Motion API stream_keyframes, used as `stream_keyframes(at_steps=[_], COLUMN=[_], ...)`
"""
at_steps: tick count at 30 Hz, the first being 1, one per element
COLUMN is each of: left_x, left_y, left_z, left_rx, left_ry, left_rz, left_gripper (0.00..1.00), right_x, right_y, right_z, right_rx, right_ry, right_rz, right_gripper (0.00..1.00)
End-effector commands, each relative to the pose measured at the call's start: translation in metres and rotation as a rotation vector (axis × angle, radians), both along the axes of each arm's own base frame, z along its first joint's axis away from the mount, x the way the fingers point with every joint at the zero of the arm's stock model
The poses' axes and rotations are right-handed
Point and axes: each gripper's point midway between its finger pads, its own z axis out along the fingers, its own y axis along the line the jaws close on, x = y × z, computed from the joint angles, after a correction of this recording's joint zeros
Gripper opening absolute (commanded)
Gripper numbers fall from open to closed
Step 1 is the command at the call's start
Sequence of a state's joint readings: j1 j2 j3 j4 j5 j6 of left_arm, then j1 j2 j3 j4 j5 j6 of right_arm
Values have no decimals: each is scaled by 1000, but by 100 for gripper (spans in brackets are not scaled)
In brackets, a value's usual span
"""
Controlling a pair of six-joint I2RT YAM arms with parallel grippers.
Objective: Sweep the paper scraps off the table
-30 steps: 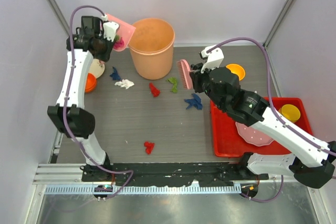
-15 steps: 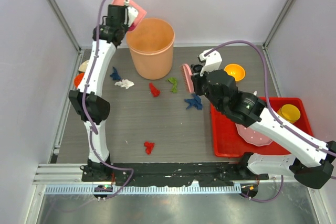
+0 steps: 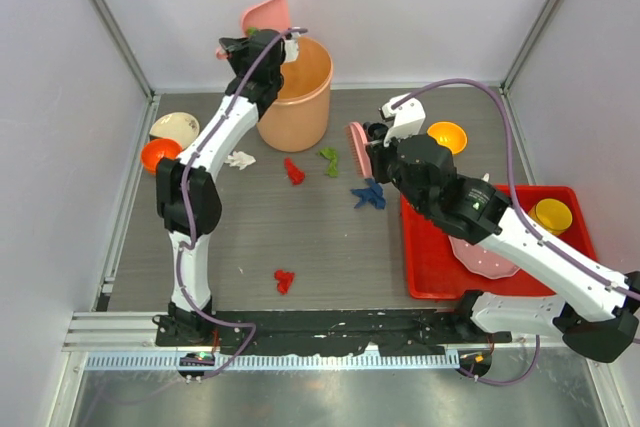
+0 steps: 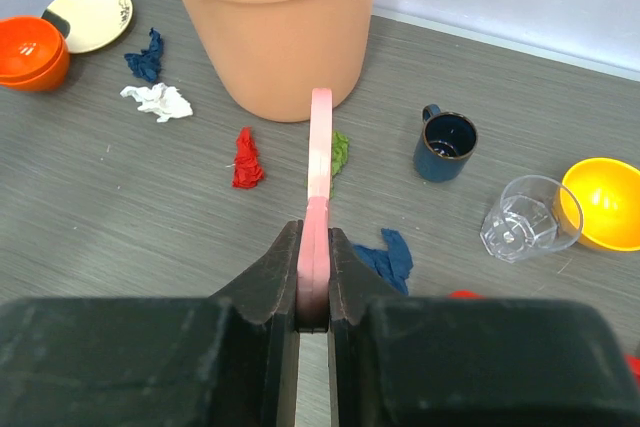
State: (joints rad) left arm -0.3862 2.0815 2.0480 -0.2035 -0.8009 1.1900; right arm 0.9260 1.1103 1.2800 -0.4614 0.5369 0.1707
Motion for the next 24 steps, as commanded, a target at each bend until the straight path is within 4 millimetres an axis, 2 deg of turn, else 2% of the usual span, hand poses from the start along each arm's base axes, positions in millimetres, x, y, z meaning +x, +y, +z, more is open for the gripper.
stream_keyframes(at_steps=[1,2,4,6,13,16,24], left_x=[-17,-17,-20,-23,-30,-32,-41], left_y=[2,-1,-6,-10,-20,-19,-13], left_z=[93,92,104,107,98,98,116], left_rx=[180,201,244,266,374,391,348], left_ry=[-254,-255,-295,-322,-326,-328,-366], left_rz=[44,40,28,13,-37,-34,-21], left_gripper=[0,0,0,0,0,0,0], right_x=[-3,-4,-4,-4,-7,-9,-11], right_y=[-5,-4,-4,-5,-5,-4,-3], right_z=[23,21,21,21,25,26,27], right_rx=[57,56,59,60,78,85,93], right_ry=[-51,-49,-48,-49,-59,-59,-65], right_rz=[5,10,11,13,26,33,50], right_gripper=[1,1,1,1,1,1,1])
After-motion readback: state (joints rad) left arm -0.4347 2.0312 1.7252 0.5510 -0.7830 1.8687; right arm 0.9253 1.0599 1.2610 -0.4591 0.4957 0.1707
